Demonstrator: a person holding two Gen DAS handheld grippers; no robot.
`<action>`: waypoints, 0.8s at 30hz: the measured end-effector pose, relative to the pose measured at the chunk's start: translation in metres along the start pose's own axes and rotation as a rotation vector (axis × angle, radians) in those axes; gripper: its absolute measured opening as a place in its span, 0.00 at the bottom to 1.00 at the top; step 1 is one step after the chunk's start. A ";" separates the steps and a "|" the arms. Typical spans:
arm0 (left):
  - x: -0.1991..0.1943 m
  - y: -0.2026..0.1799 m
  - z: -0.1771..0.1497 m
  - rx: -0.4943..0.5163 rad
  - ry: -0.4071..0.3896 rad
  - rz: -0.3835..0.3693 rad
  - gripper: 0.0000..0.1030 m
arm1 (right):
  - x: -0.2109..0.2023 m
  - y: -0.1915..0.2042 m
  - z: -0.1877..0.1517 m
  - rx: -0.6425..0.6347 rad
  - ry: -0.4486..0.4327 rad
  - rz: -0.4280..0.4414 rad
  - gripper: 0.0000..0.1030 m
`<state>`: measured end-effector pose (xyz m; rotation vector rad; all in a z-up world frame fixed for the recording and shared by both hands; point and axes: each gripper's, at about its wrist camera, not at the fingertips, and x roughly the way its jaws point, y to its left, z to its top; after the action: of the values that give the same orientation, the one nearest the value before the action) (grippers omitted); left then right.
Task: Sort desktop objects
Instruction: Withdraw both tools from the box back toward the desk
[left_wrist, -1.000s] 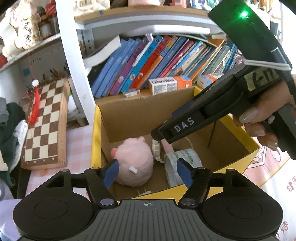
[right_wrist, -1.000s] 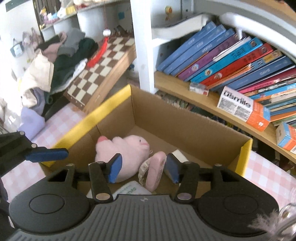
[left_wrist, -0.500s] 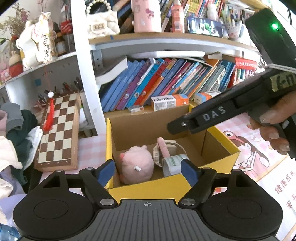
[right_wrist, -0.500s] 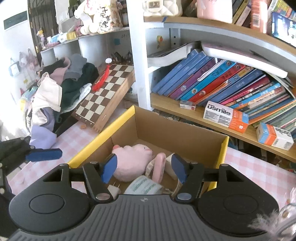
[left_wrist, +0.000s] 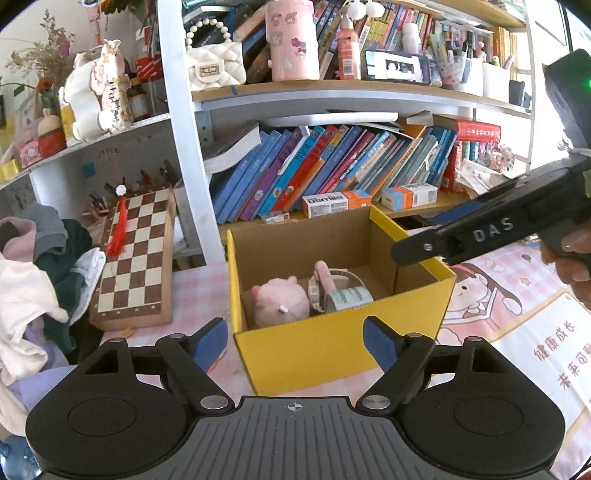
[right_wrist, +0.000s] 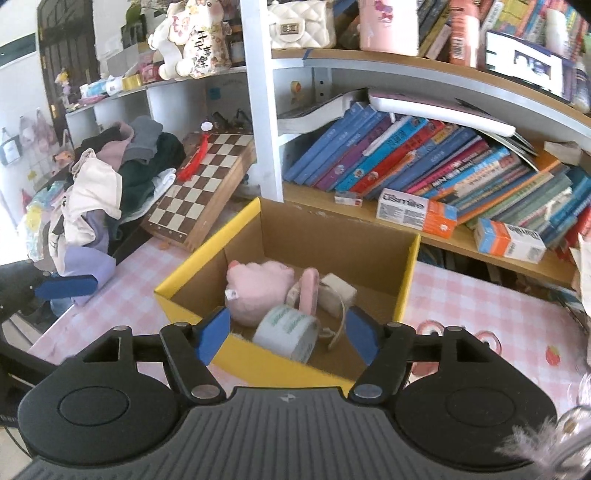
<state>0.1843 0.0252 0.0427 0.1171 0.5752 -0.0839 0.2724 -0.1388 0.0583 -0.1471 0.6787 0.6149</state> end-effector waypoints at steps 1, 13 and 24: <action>-0.003 0.001 -0.002 0.000 0.000 0.000 0.81 | -0.004 0.001 -0.004 0.004 -0.001 -0.008 0.68; -0.028 0.012 -0.026 -0.002 0.010 -0.009 0.84 | -0.030 0.018 -0.053 0.056 0.024 -0.089 0.80; -0.045 0.019 -0.049 -0.003 0.027 -0.025 0.84 | -0.044 0.040 -0.094 0.104 0.029 -0.168 0.84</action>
<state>0.1223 0.0530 0.0287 0.1084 0.6035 -0.1064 0.1711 -0.1576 0.0160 -0.1148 0.7168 0.4156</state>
